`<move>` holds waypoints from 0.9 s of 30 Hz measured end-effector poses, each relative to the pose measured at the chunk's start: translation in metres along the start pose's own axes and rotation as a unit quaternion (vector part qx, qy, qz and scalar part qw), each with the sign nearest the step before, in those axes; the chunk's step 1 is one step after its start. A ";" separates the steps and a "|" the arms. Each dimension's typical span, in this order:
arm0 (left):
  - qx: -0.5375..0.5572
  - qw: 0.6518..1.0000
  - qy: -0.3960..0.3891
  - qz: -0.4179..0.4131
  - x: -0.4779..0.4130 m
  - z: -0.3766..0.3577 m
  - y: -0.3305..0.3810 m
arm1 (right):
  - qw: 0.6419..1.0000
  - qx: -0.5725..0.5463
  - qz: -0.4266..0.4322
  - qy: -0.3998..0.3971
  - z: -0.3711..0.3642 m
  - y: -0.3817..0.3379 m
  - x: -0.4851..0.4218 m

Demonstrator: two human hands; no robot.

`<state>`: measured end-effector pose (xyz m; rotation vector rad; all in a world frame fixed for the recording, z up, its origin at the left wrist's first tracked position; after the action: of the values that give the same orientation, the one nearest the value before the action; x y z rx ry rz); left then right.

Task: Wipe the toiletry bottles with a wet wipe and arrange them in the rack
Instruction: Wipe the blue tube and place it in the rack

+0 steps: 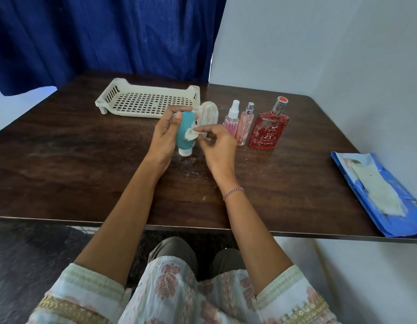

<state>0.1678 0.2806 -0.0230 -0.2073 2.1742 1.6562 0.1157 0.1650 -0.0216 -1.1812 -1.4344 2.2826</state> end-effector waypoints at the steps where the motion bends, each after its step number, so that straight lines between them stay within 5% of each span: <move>1: -0.006 1.000 0.011 -0.007 -0.001 0.002 0.000 | 1.000 -0.003 0.009 -0.008 -0.002 -0.001 0.001; 20: -0.042 0.997 0.064 -0.024 -0.005 0.003 -0.005 | 0.965 0.209 0.059 -0.145 -0.008 0.009 0.009; 23: -0.041 0.997 0.065 -0.027 -0.004 0.003 -0.004 | 0.975 0.195 0.047 -0.096 0.000 0.005 0.003; 27: -0.024 0.998 0.052 -0.031 -0.004 0.002 -0.001 | 0.988 0.069 0.135 0.028 0.010 -0.015 0.005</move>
<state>0.1721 0.2818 -0.0228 -0.3793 2.1801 1.6994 0.1018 0.1685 -0.0102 -1.4592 -1.1351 2.4528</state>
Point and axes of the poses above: each hand's wrist, its own x-axis away from the middle knuckle, its own z-axis out of the back of the hand, y = z × x, the point moved 2 cm from there along -x, towards the middle knuckle, and after that the axes turned 10 degrees about y, right-handed, at the moved point
